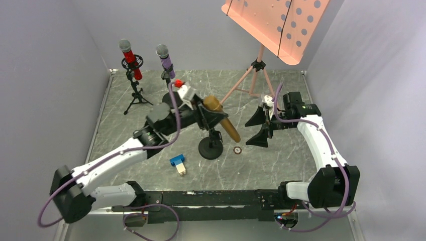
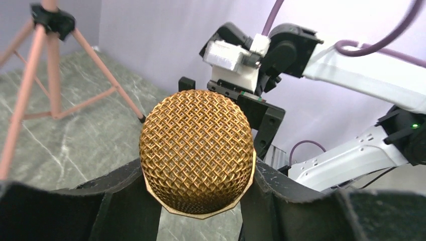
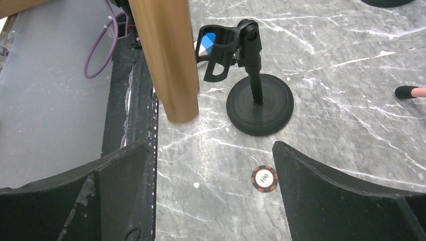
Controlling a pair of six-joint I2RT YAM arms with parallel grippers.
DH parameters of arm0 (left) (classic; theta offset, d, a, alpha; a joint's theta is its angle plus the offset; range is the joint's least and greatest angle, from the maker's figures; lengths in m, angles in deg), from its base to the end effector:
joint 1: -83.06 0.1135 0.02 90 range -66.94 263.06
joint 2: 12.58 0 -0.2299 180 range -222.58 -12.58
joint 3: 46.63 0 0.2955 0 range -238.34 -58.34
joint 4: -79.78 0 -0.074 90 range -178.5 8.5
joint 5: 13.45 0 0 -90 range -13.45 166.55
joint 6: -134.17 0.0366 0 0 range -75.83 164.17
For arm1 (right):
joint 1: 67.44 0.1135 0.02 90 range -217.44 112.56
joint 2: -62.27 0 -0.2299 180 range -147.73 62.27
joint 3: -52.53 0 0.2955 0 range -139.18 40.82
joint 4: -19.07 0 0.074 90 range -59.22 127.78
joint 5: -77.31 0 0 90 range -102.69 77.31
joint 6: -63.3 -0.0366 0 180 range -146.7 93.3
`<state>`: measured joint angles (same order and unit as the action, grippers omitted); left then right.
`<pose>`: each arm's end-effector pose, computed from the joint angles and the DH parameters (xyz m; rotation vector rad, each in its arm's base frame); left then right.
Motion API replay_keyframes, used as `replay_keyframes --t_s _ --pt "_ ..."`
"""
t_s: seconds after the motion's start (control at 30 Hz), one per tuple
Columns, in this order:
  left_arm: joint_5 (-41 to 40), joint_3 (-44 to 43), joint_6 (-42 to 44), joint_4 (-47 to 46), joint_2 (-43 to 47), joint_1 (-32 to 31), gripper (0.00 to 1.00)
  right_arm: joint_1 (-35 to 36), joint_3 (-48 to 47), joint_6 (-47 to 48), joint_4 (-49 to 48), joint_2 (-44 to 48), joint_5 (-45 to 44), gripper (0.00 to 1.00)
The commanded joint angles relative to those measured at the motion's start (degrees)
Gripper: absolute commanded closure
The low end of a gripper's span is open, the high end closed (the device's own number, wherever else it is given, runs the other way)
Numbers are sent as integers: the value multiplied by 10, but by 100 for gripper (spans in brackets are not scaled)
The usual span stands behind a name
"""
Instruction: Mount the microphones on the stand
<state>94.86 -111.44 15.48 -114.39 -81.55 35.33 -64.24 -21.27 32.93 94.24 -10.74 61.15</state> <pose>0.2197 -0.2588 0.3256 0.5373 1.4452 -1.3081 0.2686 0.0502 0.2564 -1.2338 1.6197 1.2096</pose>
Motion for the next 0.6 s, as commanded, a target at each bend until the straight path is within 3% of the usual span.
replay_keyframes --t_s 0.0,0.17,0.4,0.47,0.53,0.57 --pt "27 20 27 41 108 28 100 -2 -22 20 1 20 16 0" --pt "11 22 90 184 231 42 100 12 -36 -40 -27 40 3 0" --pt "-59 10 144 337 364 44 100 202 -41 -276 -171 79 -193 3" --pt "-75 12 146 351 384 44 100 225 -50 -302 -178 71 -213 14" --pt "-88 17 149 360 396 44 100 234 -61 -319 -182 57 -240 43" --pt "-94 21 150 363 403 43 100 238 -63 -325 -187 50 -260 52"
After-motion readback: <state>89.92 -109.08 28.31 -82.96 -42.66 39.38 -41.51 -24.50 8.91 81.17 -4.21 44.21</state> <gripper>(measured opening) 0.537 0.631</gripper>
